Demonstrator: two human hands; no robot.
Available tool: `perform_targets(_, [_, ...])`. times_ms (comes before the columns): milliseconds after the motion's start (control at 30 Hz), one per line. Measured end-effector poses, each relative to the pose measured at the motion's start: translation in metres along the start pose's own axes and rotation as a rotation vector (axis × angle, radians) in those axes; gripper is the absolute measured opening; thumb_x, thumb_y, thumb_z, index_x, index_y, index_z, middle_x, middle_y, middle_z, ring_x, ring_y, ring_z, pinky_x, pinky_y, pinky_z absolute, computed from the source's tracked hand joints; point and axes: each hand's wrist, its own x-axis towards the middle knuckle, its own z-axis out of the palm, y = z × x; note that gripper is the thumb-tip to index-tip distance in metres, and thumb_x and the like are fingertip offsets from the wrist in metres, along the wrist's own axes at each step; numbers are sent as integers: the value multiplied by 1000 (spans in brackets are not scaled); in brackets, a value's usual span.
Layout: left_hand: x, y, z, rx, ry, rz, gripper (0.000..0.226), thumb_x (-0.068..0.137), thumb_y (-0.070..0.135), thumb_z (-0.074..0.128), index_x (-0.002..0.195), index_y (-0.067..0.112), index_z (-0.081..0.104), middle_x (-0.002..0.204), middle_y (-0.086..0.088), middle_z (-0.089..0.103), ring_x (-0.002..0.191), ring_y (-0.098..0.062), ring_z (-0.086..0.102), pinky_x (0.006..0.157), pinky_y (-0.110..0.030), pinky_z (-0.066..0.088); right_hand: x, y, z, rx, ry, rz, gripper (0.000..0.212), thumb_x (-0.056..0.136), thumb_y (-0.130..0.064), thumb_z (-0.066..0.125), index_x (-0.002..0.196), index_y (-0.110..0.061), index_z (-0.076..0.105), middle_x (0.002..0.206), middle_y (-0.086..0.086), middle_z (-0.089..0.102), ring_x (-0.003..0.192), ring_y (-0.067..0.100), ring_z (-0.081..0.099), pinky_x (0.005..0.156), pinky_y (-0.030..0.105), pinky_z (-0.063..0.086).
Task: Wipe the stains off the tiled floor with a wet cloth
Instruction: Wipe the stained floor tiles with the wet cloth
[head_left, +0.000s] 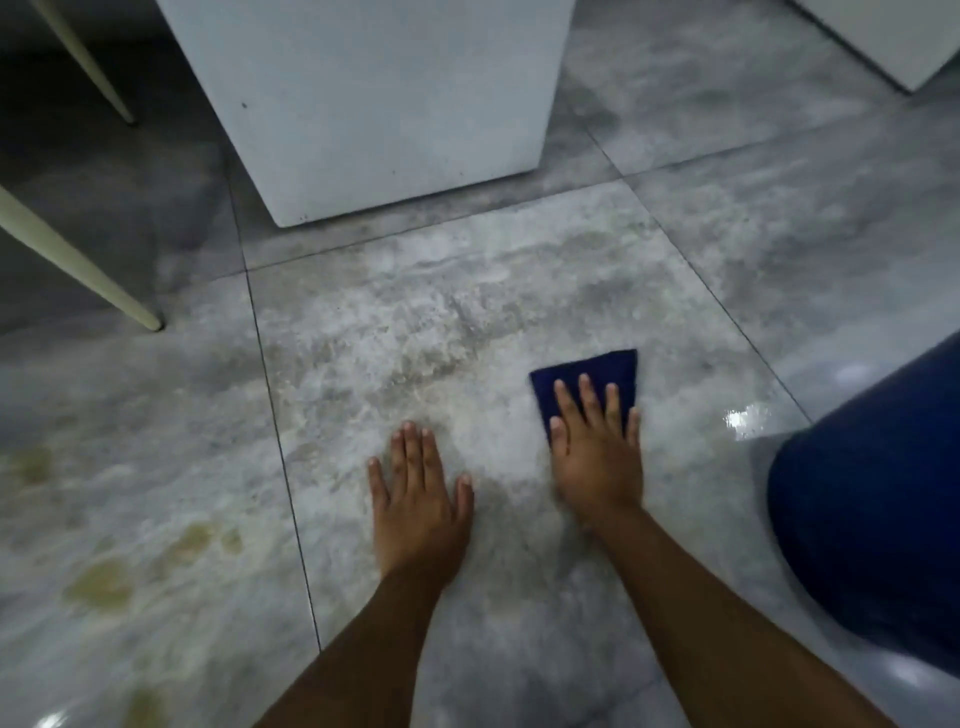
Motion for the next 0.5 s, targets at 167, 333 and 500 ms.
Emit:
perform_targets(167, [0, 2, -2, -10, 18, -7, 73, 89, 54, -2, 148, 13, -14, 157, -4, -19, 143, -15, -24, 116, -41, -19, -49, 28, 9, 107, 105, 446, 53, 101, -41, 17, 152, -32, 9, 161, -1, 6, 148, 27, 0, 118, 52, 1])
perform_targets(333, [0, 3, -2, -26, 17, -30, 76, 88, 55, 2, 151, 12, -9, 161, -6, -11, 144, -14, -21, 117, -43, -15, -82, -5, 20, 89, 59, 207, 57, 96, -44, 17, 149, -28, 27, 157, 2, 24, 145, 32, 19, 115, 55, 12])
perform_targets(500, [1, 3, 0, -7, 31, -28, 77, 88, 54, 1, 152, 12, -8, 161, -5, -12, 143, -12, -24, 117, -42, -16, -37, 22, 10, 26, 53, 185, 53, 101, -44, 13, 152, -36, 7, 161, -6, 2, 148, 22, -6, 118, 46, -6])
